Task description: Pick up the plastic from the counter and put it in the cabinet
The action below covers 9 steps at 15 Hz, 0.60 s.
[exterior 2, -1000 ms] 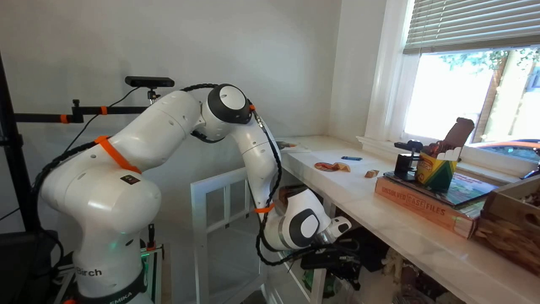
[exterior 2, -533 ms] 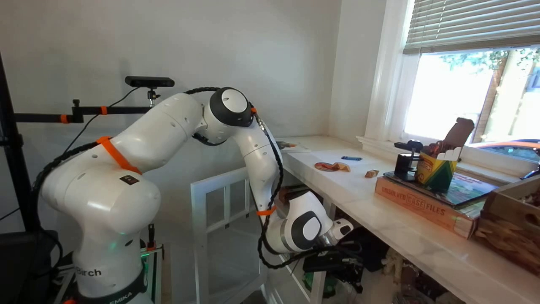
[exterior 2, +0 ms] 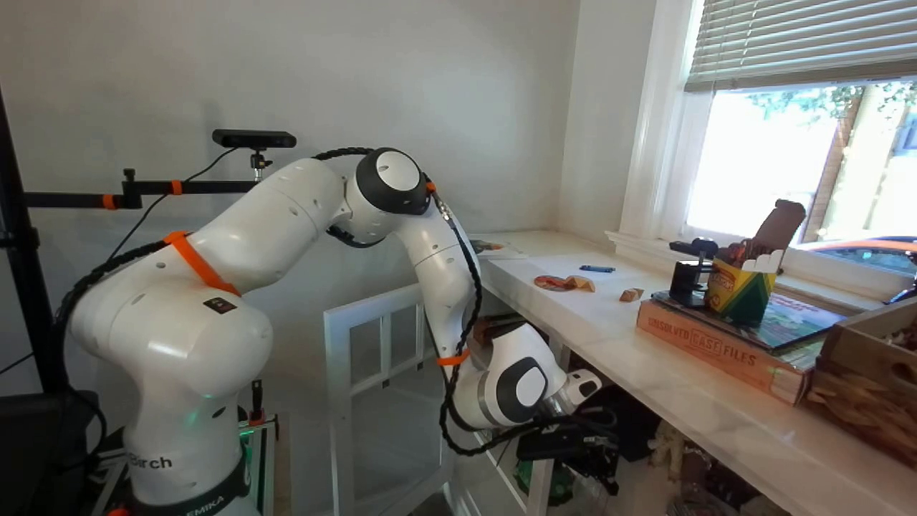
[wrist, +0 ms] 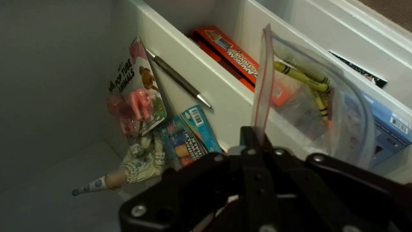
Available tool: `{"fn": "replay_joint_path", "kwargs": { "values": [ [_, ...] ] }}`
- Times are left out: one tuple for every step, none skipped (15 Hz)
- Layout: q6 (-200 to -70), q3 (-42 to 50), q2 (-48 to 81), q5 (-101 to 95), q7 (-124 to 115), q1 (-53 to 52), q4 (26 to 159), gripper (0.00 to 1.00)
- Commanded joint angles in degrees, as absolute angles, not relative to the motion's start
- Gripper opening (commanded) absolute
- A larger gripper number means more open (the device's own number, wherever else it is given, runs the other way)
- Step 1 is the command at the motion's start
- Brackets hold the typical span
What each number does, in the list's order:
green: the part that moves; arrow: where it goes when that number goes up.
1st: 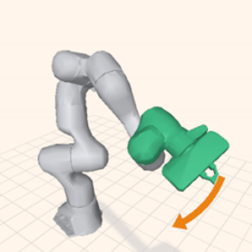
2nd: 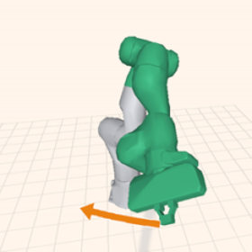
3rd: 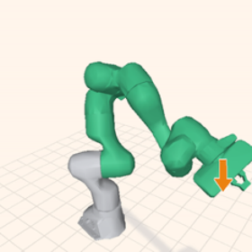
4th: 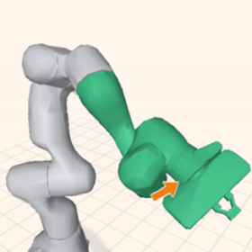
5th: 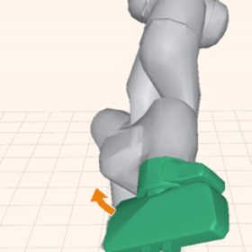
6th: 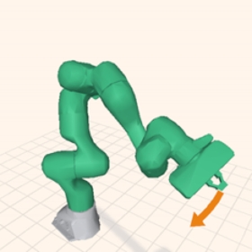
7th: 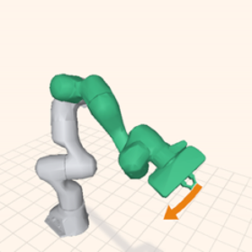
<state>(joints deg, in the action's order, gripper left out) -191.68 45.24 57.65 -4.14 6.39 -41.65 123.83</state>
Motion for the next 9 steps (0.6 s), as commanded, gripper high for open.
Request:
{"fn": "replay_joint_path", "kwargs": {
  "values": [
    [-194.5, 46.75, 59.31, -3.19, 8.71, -42.26, 122.54, 0.0],
    [-195.37, 46.98, 59.46, -3.24, 9.29, -42.36, 122.33, 0.0],
    [-196.47, 47.5, 59.83, -3.02, 9.99, -42.77, 122.19, 0.0],
    [-197.62, 47.7, 60.05, -2.8, 10.69, -42.93, 122.1, 0.0],
    [-198.82, 47.89, 60.3, -2.6, 11.51, -43.06, 122.03, 0.0],
    [-199.86, 47.95, 60.53, -2.36, 12.21, -43.17, 122.13, 0.0],
    [-201.2, 47.91, 60.9, -2.11, 13.06, -43.11, 122.1, 0.0],
    [-202.05, 48.05, 60.94, -1.74, 13.87, -43.37, 122.34, 0.0],
    [-203.64, 48.13, 61.34, -1.27, 14.75, -43.28, 122.26, 0.0]
  ]
}}
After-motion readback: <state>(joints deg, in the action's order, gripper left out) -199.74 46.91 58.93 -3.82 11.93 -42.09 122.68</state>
